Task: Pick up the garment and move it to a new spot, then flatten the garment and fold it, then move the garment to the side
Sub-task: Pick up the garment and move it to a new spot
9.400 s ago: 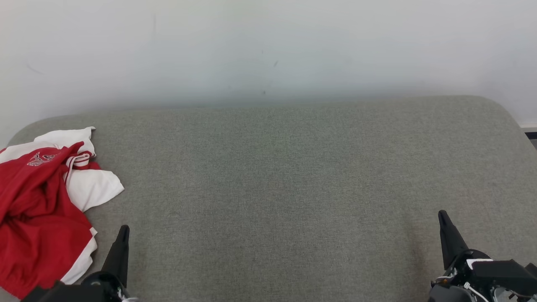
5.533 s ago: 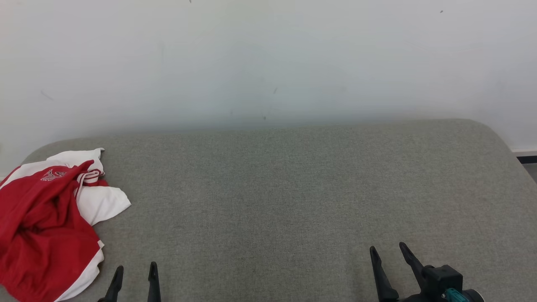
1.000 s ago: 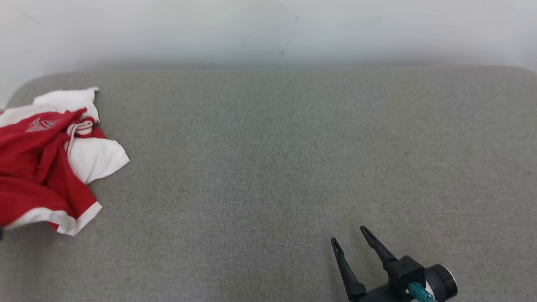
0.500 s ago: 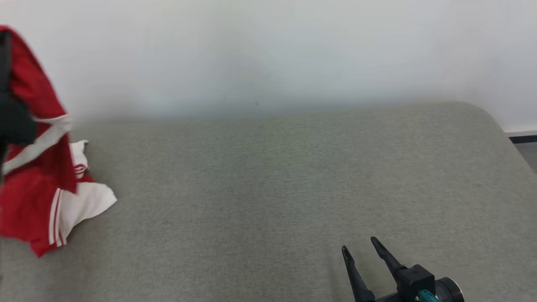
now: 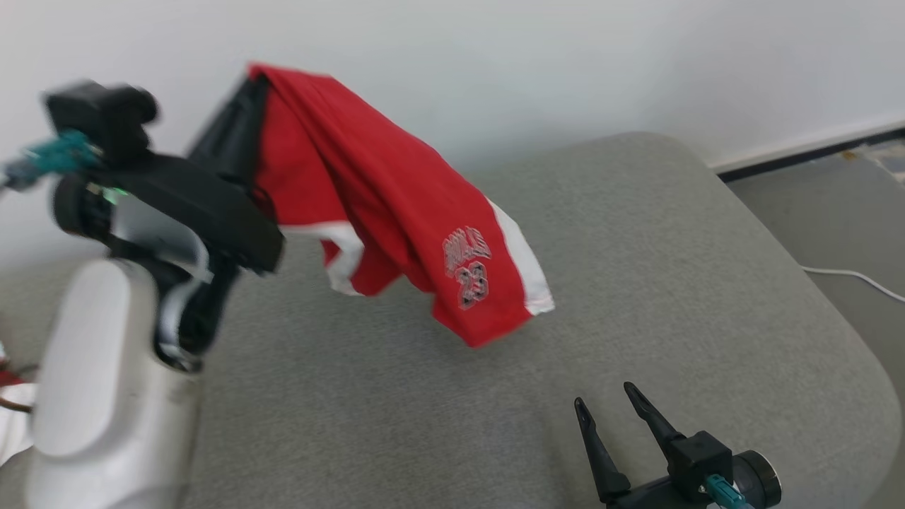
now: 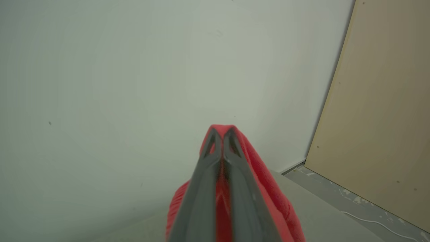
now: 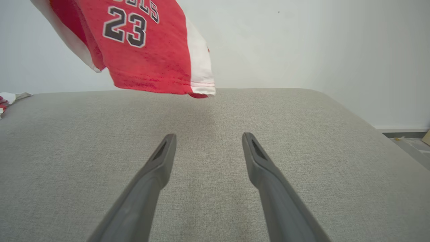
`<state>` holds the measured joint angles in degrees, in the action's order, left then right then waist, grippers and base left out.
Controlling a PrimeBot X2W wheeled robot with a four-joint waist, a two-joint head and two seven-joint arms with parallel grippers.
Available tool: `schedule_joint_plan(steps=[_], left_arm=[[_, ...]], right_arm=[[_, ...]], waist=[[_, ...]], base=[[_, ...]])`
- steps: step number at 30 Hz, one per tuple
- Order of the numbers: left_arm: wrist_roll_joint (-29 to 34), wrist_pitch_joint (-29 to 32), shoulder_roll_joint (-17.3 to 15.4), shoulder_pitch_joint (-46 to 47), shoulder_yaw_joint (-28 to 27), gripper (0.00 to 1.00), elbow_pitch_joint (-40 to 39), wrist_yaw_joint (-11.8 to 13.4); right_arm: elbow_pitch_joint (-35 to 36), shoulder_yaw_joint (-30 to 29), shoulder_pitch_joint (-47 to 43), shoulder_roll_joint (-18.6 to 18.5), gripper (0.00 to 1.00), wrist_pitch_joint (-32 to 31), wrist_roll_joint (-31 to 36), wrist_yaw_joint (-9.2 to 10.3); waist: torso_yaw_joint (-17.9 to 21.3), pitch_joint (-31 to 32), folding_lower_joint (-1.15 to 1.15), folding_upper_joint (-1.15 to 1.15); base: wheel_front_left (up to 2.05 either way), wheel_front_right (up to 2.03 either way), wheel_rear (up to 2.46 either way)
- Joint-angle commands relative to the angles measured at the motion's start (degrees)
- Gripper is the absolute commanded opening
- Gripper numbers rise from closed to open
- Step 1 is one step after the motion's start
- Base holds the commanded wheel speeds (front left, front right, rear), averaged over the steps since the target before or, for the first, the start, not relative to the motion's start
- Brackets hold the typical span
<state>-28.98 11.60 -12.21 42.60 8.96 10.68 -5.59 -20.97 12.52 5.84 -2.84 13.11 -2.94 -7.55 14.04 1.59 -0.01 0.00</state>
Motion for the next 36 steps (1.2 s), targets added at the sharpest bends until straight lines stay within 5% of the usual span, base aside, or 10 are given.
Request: schedule_joint_plan(steps=[1, 10, 18, 19, 20, 29, 36], left_arm=[[-0.94, -0.63, 1.36, -2.61, 0.91, 0.0, 1.5, -0.03], [4.03, -4.38, 2.42, -10.65, 6.05, 0.0, 15.62, 1.52], [4.99, -9.95, 3.28, -15.59, 6.95, 0.0, 24.85, 2.8], [4.92, -10.63, 3.35, -16.22, 7.05, 0.78, 25.29, 2.71], [4.96, -11.46, 3.39, -16.85, 7.2, 1.0, 25.65, 2.61], [3.05, -24.95, 3.96, -27.07, 4.29, 1.0, 20.7, 3.08], [6.5, -26.79, 3.35, -37.27, -0.22, 1.0, 7.91, 5.06]], right_arm=[[0.18, -0.1, 0.43, -0.07, 1.0, 0.19, 0.06, 0.12], [0.21, 0.97, 1.32, -0.07, 1.0, 0.64, -1.13, 0.12], [-0.48, -0.57, 0.3, -0.07, 1.0, 0.97, -0.97, 0.12], [-0.6, -0.61, 0.14, -0.07, 1.0, 0.98, -0.93, 0.12], [-0.69, -0.87, -0.02, -0.07, 1.0, 1.0, -0.81, 0.12], [-0.24, -5.33, -1.81, -0.08, 1.0, 0.62, 1.13, 0.13], [1.26, -9.17, -3.9, -0.07, 1.0, 0.08, 3.2, 0.12]], waist=[[4.45, -2.51, 0.01, 0.0], [6.6, -5.07, 0.01, 0.0], [3.24, -4.83, 0.01, 0.0], [2.63, -4.53, 0.01, 0.0], [2.0, -4.1, 0.01, 0.0], [-4.54, 0.92, 0.01, 0.0], [-9.07, 3.32, 0.01, 0.0]], base=[[0.0, 0.0, 0.0], [0.0, 0.0, 0.0], [0.0, 0.0, 0.0], [0.0, 0.0, 0.0], [0.0, 0.0, 0.0], [0.0, 0.0, 0.0], [0.0, 0.0, 0.0]])
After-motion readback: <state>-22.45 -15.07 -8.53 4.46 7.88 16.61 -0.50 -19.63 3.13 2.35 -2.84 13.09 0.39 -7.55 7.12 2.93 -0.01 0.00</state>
